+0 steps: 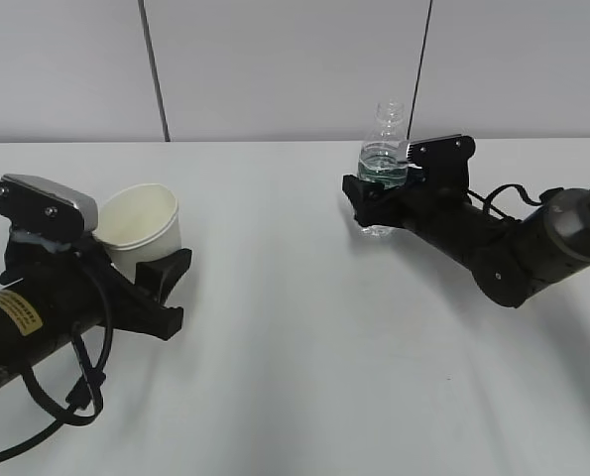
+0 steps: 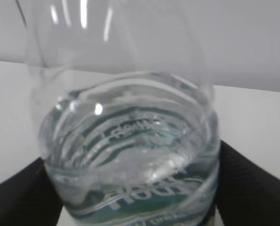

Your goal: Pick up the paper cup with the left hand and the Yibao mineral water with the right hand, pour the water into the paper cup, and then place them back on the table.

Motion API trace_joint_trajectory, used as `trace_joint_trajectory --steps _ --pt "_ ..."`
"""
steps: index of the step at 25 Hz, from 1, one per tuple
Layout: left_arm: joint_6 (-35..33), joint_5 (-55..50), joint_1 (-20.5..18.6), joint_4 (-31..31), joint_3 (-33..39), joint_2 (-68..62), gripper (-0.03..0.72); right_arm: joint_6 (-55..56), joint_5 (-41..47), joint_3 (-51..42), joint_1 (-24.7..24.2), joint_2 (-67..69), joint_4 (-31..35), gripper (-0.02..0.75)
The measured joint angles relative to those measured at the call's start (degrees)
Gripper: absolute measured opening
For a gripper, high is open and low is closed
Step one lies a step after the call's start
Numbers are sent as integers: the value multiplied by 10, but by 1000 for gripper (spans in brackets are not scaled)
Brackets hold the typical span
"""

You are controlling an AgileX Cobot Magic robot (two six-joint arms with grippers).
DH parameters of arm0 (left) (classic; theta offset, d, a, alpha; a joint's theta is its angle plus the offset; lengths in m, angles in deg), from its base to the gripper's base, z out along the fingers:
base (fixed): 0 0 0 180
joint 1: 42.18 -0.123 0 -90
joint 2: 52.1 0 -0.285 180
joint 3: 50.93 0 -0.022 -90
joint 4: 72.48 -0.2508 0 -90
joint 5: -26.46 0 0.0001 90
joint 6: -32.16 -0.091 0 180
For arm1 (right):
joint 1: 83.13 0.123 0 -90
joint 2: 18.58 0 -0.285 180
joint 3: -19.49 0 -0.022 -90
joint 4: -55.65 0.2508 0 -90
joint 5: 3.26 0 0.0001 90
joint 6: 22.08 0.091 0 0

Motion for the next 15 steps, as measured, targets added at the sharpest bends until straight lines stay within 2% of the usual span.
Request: trace_joint_trajectory --steps 3,9,15 --pt "0 0 0 0 0 0 418 4 0 9 0 2 -8 657" --pt "0 0 0 0 0 0 418 7 9 15 0 2 -9 574" --pt "0 0 0 0 0 0 418 12 12 16 0 2 -16 564"
